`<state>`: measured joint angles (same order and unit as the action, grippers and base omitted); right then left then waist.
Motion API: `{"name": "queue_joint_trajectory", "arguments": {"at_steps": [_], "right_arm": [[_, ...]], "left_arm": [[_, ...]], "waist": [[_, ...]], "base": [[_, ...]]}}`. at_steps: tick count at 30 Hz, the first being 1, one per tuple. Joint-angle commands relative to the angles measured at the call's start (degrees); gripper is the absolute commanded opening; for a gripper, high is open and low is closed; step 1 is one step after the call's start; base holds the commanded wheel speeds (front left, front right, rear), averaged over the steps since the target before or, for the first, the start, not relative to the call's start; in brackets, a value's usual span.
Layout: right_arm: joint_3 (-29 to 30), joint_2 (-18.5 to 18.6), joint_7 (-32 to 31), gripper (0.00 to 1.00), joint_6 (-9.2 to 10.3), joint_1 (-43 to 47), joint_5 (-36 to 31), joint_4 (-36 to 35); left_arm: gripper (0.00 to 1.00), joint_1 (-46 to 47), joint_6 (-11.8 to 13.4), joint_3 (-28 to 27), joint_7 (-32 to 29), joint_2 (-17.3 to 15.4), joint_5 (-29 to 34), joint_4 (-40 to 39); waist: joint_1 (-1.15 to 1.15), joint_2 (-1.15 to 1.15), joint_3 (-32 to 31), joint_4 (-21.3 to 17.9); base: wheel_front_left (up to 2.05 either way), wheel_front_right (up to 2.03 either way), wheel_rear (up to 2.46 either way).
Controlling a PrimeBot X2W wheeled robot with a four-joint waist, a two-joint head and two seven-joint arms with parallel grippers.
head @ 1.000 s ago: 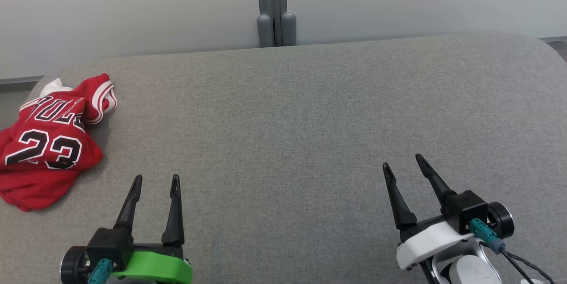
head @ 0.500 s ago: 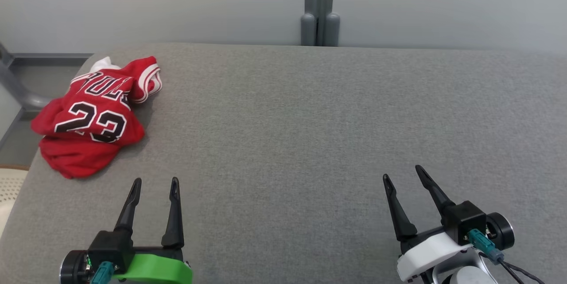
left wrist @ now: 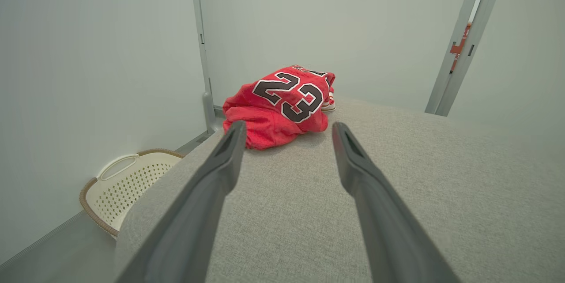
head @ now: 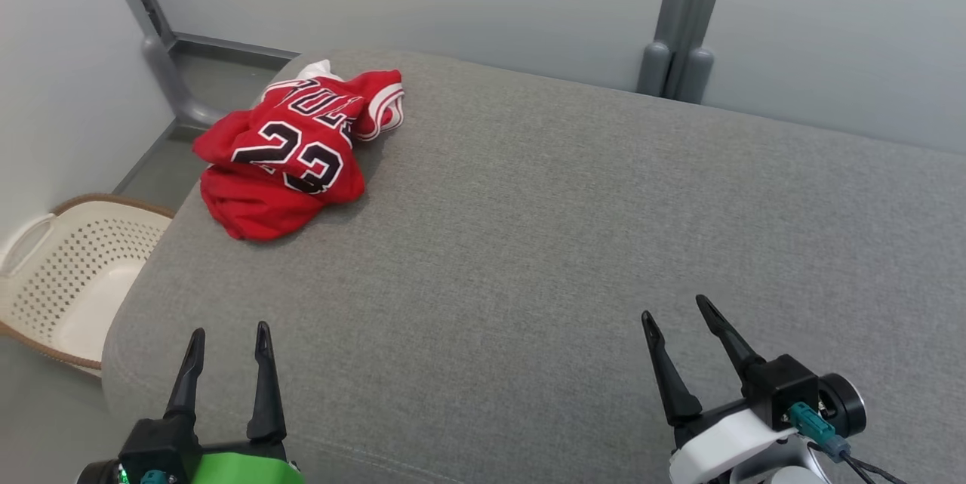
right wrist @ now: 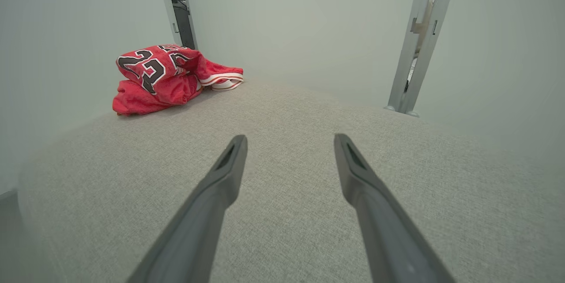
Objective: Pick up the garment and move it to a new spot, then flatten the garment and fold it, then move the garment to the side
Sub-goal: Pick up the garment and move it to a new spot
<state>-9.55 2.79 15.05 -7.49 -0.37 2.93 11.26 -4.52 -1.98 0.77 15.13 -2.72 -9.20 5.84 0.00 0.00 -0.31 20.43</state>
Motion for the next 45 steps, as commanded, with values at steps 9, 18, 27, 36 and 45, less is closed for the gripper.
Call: {"name": "queue_joint_trajectory", "arguments": {"at_steps": [9, 18, 27, 36, 45], "right_arm": [[-0.3, 0.2, 0.2, 1.0, 0.0, 1.5, 0.7, 0.1], [-1.2, 0.2, 0.2, 1.0, 0.0, 0.4, 0.8, 0.7], [0.4, 0.2, 0.2, 1.0, 0.0, -1.2, -1.3, 0.1], [1.5, 1.5, 0.2, 1.0, 0.01, -4.7, -6.1, -0.8], [2.2, 5.0, 0.2, 1.0, 0.01, -8.1, -7.3, -2.8]], "left_arm": [[1.0, -2.0, 0.0, -1.6, 0.0, -0.3, 0.9, 0.5], [1.0, -1.9, -0.3, -2.3, 0.0, -0.3, -0.6, 1.2], [1.0, 4.2, -2.1, -1.4, 0.0, -0.3, 0.4, 0.5], [1.0, 24.4, -5.3, -1.5, 0.0, -6.8, 0.9, 6.1], [1.0, 50.0, -5.5, 7.4, -8.2, -15.2, -11.8, 23.1]], "waist": [[0.0, 0.0, -2.0, 5.8], [0.0, 0.0, -1.0, 6.5], [0.0, 0.0, 3.8, 6.0], [0.0, 0.0, 13.0, 1.8], [0.0, 0.0, 22.3, -1.7]], "base": [[0.0, 0.0, 0.0], [0.0, 0.0, 0.0], [0.0, 0.0, 0.0], [0.0, 0.0, 0.0], [0.0, 0.0, 0.0]]}}
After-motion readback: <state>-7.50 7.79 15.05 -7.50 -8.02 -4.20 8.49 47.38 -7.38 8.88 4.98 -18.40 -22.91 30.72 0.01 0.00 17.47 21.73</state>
